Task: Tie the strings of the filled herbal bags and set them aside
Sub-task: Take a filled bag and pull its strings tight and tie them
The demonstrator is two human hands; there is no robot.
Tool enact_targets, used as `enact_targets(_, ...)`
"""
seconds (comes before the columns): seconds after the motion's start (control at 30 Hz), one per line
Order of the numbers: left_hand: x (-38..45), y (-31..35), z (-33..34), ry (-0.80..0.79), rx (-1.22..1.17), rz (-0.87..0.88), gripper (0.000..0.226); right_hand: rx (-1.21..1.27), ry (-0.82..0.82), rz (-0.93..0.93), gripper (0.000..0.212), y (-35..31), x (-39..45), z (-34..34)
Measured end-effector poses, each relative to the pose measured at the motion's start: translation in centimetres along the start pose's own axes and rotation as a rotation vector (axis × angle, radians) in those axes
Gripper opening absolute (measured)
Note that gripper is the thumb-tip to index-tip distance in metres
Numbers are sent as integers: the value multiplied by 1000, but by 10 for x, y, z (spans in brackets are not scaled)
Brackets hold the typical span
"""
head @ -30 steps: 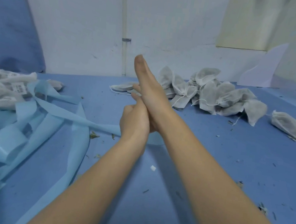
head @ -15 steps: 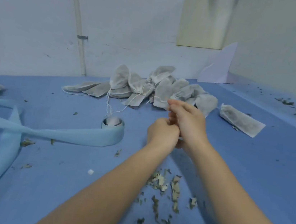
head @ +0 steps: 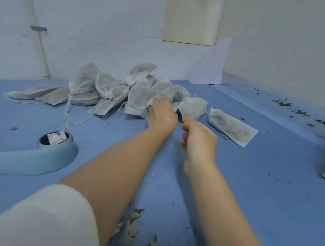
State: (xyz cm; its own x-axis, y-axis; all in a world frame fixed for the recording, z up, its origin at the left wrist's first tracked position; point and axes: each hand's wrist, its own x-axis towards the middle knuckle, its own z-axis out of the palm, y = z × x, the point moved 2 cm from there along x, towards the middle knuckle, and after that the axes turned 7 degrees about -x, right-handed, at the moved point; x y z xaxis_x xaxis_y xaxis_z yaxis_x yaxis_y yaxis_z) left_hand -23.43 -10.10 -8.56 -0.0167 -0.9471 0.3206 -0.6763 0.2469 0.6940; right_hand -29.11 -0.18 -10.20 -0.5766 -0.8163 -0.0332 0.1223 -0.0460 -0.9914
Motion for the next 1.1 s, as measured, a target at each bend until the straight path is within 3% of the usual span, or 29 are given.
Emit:
enact_targets(0.2, 11, -1, 8, 42, 193, 75, 24, -34, -47, -27, 32, 5, 7, 5)
enact_targets(0.37, -4, -4, -2, 151, 201, 163, 25, -114, -25, -93, 30, 6, 6, 5)
enact_targets(0.5, -31, -9, -24, 112, -11, 224, 22, -263, -14, -235, 17, 4, 1, 9)
enact_targets(0.73, -88, -22, -78, 148, -240, 331, 11, -482, -90, -639, 26, 0, -20, 17)
enact_targets(0.9, -112, -42, -113, 209, -358, 161, 8, -601, -147, -682, 22, 2, -27, 16)
enact_targets(1.1, -128, -69, -144, 328, -411, -30, 9, -733, -160, -561, 67, 12, -34, 18)
